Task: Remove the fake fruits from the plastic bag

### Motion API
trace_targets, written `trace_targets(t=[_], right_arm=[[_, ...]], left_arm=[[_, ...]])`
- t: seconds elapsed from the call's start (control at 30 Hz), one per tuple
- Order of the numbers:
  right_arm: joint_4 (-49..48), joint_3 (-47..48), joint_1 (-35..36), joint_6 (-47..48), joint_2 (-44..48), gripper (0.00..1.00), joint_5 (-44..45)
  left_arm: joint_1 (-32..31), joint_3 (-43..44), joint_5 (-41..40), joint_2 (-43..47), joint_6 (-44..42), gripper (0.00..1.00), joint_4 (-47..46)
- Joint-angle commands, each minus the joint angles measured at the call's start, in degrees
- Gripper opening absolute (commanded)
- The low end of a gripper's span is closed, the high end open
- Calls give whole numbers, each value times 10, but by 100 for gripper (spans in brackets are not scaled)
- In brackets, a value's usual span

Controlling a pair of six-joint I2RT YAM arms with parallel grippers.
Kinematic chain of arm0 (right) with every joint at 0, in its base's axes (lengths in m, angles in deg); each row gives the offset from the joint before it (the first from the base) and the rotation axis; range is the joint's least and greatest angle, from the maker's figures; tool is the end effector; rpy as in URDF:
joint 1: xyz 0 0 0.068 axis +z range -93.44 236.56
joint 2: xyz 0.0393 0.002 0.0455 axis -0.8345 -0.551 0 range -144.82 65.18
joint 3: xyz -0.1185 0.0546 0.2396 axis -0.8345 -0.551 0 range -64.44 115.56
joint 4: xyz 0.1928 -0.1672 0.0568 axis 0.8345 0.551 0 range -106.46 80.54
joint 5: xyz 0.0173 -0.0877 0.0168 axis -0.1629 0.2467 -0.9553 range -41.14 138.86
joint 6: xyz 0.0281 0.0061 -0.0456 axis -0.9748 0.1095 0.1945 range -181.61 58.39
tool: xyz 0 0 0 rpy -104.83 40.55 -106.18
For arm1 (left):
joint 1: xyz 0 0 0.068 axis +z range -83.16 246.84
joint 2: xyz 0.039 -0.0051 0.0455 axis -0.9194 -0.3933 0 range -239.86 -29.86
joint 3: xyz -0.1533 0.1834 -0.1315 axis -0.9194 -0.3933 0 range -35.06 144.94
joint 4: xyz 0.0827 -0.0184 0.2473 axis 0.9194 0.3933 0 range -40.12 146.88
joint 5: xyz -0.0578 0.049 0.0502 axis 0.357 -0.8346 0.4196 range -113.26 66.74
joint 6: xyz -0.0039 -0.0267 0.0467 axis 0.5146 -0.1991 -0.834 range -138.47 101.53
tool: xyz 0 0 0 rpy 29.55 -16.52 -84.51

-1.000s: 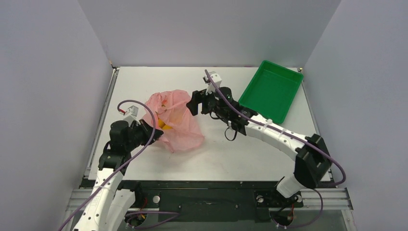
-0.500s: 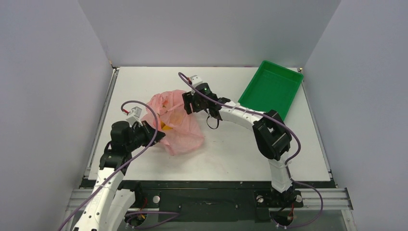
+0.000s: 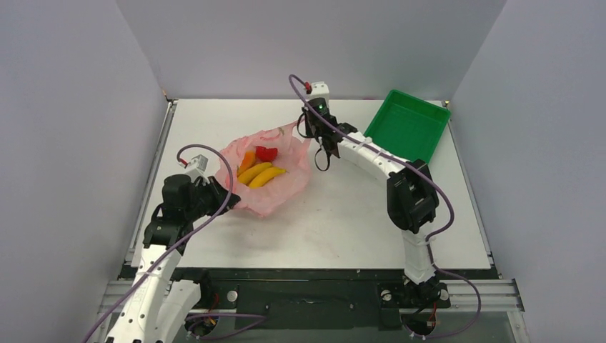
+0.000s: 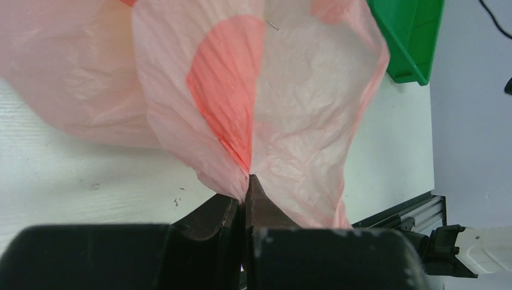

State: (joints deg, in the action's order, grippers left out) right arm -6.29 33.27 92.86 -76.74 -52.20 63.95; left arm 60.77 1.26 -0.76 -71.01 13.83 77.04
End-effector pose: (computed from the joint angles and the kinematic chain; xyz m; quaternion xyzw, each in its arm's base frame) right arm 0.3975 0.2804 0.2680 -0.0928 0.8553 0.1132 0.4970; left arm 0.1587 -0.0306 0.2697 -0.1025 0.8569 -0.3174 0.3931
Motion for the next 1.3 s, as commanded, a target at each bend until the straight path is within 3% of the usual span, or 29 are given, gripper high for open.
trace_targets(t=[0.0, 0.1, 0.23, 0.27, 0.33, 0.4, 0.53, 0.6, 0.8, 0.97, 1.17, 1.27], right_arm=[[36, 52, -28, 0, 21, 0, 103], [66, 69, -51, -43, 11, 0, 118], [85, 82, -54, -47, 9, 2, 32], [93, 82, -53, -47, 16, 7, 21], [105, 73, -43, -53, 33, 30, 6], [118, 57, -33, -56, 55, 42, -4], [137, 7, -4, -57, 106, 58, 38], [138, -23, 7, -71, 136, 61, 58], [103, -135, 48, -110, 245, 63, 81], [41, -202, 101, -118, 291, 61, 22], [-67, -238, 133, -92, 252, 49, -135], [-92, -234, 138, -76, 212, 41, -145]], left_arm=[[-1, 25, -53, 35, -10, 0, 23], [-2, 23, -66, 45, -7, 0, 25], [-1, 13, -28, 40, -5, 0, 7], [-1, 13, -17, 33, -6, 0, 4], [-1, 13, 16, 18, -7, 0, -6], [-1, 19, 48, -6, -14, 0, -8], [-1, 47, 102, -65, -43, 0, 9], [-2, 61, 112, -90, -57, 0, 19], [-4, 78, 128, -134, -105, 0, 50], [-11, 77, 145, -152, -107, 0, 48], [-19, 77, 138, -162, -108, 0, 58], [-28, 60, 132, -157, -96, 0, 40]])
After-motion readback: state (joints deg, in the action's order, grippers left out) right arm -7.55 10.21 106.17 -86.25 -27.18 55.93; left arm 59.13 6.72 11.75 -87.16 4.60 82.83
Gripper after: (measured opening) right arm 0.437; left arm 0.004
